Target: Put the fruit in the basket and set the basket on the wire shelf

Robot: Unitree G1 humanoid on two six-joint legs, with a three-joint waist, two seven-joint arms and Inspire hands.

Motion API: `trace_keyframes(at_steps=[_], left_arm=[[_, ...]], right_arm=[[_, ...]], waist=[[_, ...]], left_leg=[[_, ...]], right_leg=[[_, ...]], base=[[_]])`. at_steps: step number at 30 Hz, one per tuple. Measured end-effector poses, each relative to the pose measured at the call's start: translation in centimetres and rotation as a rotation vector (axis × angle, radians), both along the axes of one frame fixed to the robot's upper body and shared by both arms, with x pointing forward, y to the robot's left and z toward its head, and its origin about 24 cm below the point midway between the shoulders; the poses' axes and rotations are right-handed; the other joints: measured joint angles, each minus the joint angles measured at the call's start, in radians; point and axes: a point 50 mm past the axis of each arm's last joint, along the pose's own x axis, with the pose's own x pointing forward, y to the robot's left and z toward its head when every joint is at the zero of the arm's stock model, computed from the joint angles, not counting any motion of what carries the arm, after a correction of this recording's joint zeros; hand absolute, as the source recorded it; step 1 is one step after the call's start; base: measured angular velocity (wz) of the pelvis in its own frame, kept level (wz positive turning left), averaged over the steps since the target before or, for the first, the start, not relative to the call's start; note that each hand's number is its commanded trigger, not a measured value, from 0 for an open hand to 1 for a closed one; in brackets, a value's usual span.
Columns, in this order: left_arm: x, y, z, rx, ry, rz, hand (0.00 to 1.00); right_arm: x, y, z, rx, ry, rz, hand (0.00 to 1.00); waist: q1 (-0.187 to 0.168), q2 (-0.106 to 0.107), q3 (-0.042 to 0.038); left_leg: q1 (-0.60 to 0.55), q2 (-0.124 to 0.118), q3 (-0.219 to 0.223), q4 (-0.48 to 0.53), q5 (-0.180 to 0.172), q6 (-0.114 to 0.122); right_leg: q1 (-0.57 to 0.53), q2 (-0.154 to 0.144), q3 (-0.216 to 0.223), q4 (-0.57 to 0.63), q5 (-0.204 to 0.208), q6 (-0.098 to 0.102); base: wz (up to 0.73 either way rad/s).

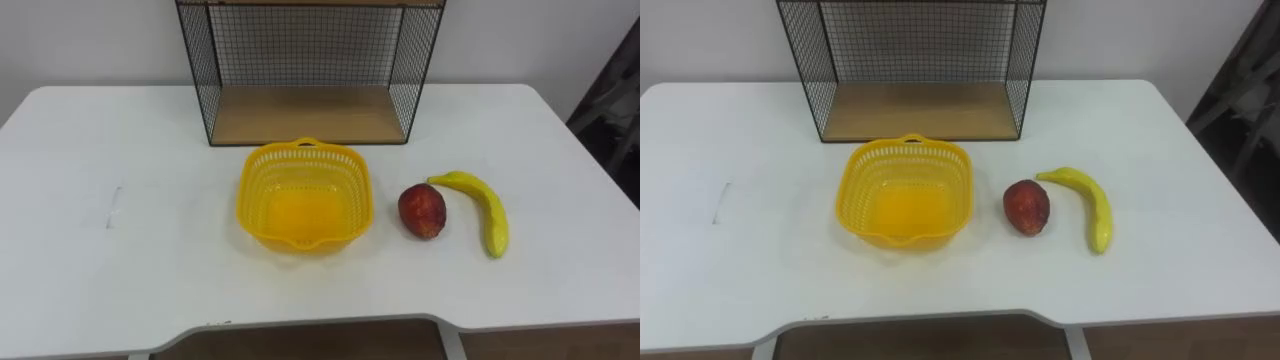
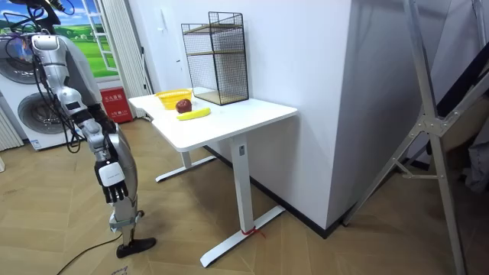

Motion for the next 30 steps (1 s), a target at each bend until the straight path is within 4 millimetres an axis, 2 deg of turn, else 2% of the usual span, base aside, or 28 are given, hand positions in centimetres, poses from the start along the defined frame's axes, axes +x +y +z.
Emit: trace_keyframes(at_steps=[12, 17, 21, 23, 26, 28, 30], left_arm=[[0.1, -0.1, 0.0, -0.002, -0.004, 0.005, 0.0], [0.1, -0.1, 0.0, -0.006, -0.012, 0.003, 0.0], [-0.1, -0.1, -0.1, -0.008, -0.01, 0.012, 0.0], [-0.2, 0.0, 0.0, -0.004, -0.015, 0.046, 0.0], [-0.6, 0.2, 0.0, 0.0, -0.014, 0.085, 0.0], [-0.7, 0.4, 0.1, 0.004, -0.015, 0.094, 0.0], [-0.7, 0.5, 0.1, 0.006, -0.023, 0.11, 0.0]], right_arm=[[0.0, 0.0, 0.0, -0.009, -0.007, -0.01, 0.0], [0.4, -0.3, 0.0, -0.039, -0.067, -0.091, 0.0], [0.8, -0.7, 0.1, -0.095, -0.152, -0.297, 0.0], [0.3, -0.9, 0.2, -0.128, -0.171, -0.425, 0.0], [-0.2, -1.1, 0.2, -0.161, -0.213, -0.721, 0.0], [0.0, -1.2, 0.2, -0.167, -0.258, -0.965, 0.0], [-0.1, -1.3, 0.3, -0.17, -0.291, -1.122, 0.0]], waist=[[0.002, -0.001, 0.0009], [0.0, 0.0, 0.0013], [-0.003, 0.0, 0.0021], [-0.004, 0.0, 0.002], [-0.013, 0.0, 0.0027], [-0.03, 0.001, 0.0026], [-0.037, 0.003, 0.002]], left_leg=[[0.001, 0.0, -0.001, -0.001, 0.0, 0.0], [0.0, 0.0, -0.001, -0.004, 0.0, 0.0], [-0.009, 0.0, -0.001, -0.005, 0.0, 0.0], [-0.013, 0.0, -0.001, -0.006, 0.0, 0.0], [-0.016, 0.0, 0.001, -0.006, 0.0, 0.0], [-0.016, 0.0, 0.001, -0.005, 0.0, 0.0], [-0.014, 0.0, 0.001, -0.005, 0.0, 0.0]], right_leg=[[0.002, 0.0, 0.0, 0.0, 0.0, 0.0], [0.0, 0.0, 0.0, -0.002, 0.0, 0.0], [-0.01, 0.0, 0.001, -0.001, -0.001, 0.001], [-0.013, 0.0, -0.001, -0.003, -0.001, 0.001], [-0.01, 0.0, 0.002, -0.003, -0.001, 0.001], [-0.012, 0.001, 0.0, -0.007, -0.001, 0.001], [-0.009, 0.001, 0.0, -0.015, -0.001, 0.001]], base=[[0.0], [0.0], [0.0], [0.0], [0.0], [0.0], [0.0]])
